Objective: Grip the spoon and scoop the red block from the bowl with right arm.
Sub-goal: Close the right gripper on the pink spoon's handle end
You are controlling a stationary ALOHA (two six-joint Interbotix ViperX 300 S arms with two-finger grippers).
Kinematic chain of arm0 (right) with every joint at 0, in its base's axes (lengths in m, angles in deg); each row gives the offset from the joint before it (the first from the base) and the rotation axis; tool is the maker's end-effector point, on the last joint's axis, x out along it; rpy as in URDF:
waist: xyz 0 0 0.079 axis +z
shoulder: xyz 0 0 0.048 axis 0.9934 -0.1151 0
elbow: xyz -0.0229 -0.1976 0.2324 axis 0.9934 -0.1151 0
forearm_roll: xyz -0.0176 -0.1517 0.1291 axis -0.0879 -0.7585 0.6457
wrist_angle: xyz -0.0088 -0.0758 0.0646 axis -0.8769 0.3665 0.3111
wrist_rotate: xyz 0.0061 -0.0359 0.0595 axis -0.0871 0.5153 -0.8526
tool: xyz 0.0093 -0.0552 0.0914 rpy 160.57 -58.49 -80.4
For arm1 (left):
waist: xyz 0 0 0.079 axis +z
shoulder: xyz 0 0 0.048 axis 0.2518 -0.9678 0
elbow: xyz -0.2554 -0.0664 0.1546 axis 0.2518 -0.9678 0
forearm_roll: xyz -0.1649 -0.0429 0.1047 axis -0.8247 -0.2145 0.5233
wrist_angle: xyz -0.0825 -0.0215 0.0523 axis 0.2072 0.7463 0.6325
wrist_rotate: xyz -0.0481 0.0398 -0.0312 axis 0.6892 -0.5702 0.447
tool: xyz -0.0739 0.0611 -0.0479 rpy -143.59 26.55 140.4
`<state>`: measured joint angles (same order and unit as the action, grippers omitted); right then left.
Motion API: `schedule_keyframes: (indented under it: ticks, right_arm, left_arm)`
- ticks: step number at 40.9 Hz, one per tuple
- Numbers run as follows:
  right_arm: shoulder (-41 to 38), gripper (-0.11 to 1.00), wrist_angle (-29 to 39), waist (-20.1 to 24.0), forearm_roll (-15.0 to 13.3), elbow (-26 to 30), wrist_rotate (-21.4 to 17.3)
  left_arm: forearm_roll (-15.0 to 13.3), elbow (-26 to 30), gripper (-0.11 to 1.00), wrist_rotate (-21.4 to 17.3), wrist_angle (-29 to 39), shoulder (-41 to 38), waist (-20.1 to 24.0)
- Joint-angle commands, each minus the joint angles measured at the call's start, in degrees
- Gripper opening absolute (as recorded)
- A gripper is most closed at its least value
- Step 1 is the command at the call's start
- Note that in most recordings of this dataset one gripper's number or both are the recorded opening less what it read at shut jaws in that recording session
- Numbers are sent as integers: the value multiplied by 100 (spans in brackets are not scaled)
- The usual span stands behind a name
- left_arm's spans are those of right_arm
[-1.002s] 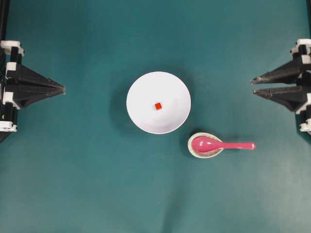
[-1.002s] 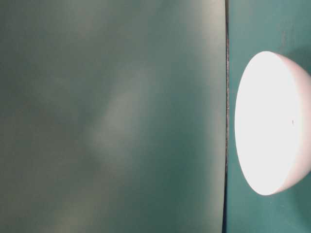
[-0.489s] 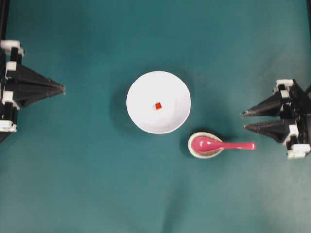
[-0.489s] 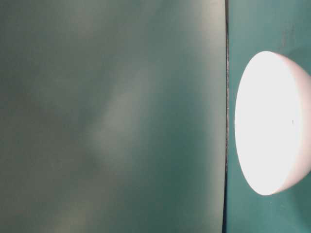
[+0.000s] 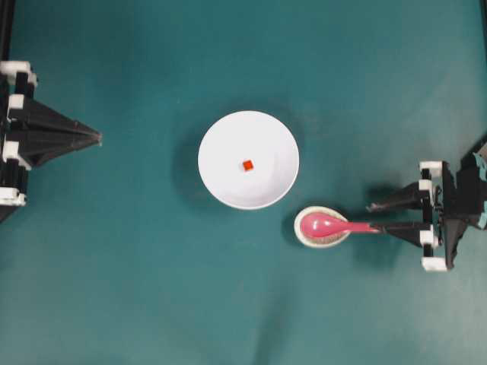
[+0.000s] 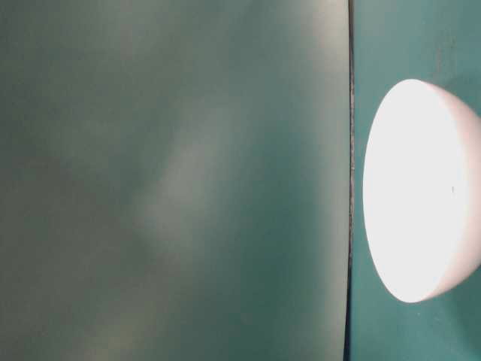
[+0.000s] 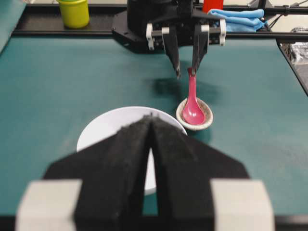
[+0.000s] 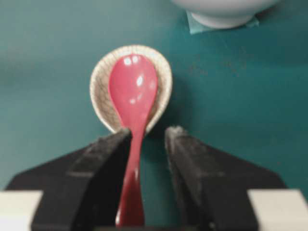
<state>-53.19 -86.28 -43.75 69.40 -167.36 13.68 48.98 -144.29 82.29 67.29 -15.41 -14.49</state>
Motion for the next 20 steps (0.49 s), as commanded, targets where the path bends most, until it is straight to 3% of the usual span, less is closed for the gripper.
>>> schedule_keyframes:
  ticks: [1,20]
  right_arm:
    - [26,44,-18,53,18,44,-44]
    - [18,44,598,185,18,53,-44]
  left_arm:
    - [9,158,0,-9,-88,-44,0]
    - [0,158,0,-9,-88,-62,0]
